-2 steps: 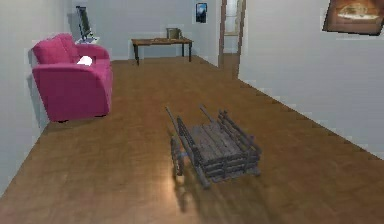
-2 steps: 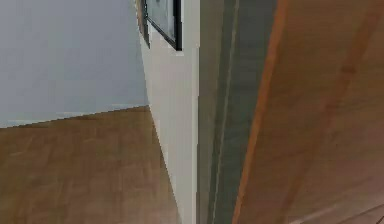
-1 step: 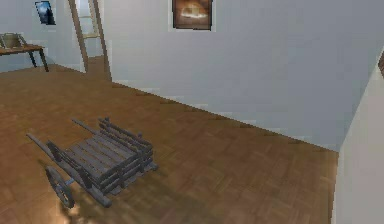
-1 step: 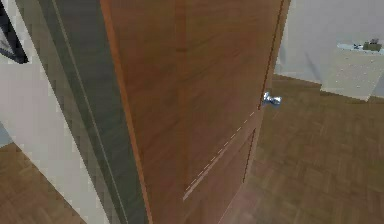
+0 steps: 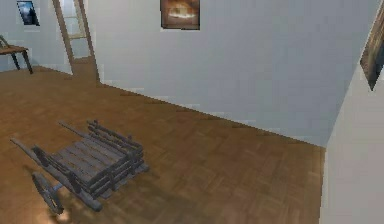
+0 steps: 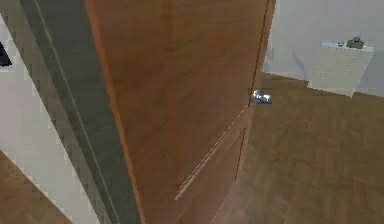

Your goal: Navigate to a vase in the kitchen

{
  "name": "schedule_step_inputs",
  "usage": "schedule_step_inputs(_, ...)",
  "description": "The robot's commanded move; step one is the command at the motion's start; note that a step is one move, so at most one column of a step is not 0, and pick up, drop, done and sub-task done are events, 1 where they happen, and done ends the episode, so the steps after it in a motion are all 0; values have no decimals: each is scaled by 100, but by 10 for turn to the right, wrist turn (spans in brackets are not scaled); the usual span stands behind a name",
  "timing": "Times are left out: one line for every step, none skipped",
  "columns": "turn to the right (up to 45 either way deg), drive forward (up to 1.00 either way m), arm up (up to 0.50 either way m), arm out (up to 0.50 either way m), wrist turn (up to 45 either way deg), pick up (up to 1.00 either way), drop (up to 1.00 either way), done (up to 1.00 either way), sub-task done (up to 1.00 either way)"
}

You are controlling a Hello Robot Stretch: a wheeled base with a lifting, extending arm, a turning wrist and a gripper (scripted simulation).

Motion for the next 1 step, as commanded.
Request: schedule_step_inputs(-450,0,0,0,0,0,0,0,0)
